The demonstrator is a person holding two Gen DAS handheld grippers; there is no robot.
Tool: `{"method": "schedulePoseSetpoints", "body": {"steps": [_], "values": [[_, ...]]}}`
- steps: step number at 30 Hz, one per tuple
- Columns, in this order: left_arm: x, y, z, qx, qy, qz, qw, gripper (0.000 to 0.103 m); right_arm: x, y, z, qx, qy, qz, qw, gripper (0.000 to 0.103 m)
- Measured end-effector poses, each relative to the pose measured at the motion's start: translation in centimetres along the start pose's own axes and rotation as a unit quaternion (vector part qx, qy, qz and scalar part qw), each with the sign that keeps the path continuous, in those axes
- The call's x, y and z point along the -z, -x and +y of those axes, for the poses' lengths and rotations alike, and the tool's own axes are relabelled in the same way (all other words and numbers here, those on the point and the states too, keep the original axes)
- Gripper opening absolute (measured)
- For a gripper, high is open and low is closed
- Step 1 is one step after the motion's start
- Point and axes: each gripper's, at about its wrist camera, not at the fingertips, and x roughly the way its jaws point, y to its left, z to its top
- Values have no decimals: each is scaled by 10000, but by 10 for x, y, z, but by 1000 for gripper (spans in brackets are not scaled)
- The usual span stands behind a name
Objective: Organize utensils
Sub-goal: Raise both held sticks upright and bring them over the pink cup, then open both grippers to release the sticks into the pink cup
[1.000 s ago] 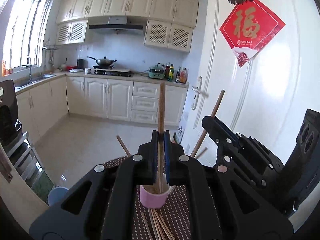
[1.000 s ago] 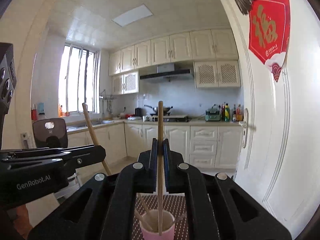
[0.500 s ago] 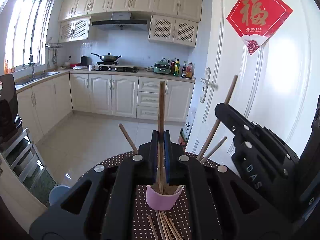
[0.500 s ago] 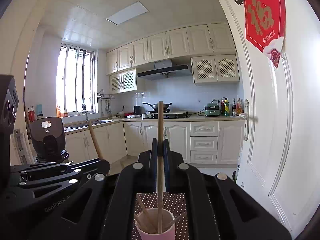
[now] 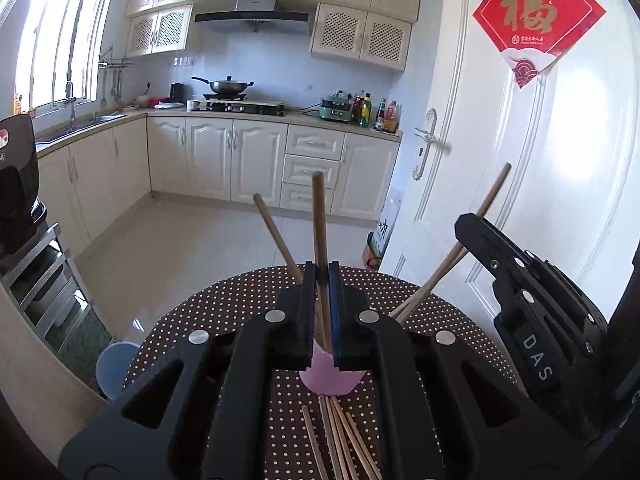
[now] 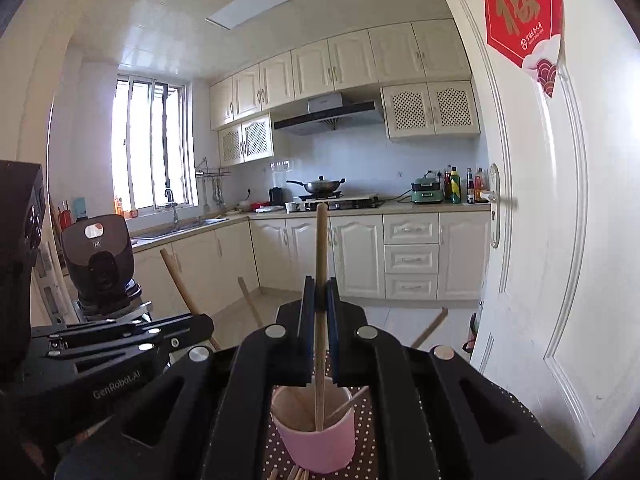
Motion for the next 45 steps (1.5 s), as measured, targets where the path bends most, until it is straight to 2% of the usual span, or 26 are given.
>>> {"method": "schedulePoseSetpoints", "body": {"steps": [7,9,11,12,30,37,45], "values": [[2,-3,0,-24,6,198,9998,9,6,2,-3,-6,-76,153,9999,4],[2,-1,0,-41,15,222,9997,18,6,2,-4,-12,-100,216,9997,4],[0,-1,-2,-54,29,217,9997,51,8,2,-6,-10,-128,234,9996,4],[0,3,-2,-86,43,130,9999,53,8,3,-6,-14,-147,263,9995,4],[12,29,-4,-269,34,164,9995,58,11,21,-9,-122,-409,555,9975,6],[24,44,0,-289,73,211,9993,58,13,41,-10,-145,-461,558,9973,16],[49,55,3,-233,27,482,9986,59,36,54,-10,-195,-496,852,9949,20]]}}
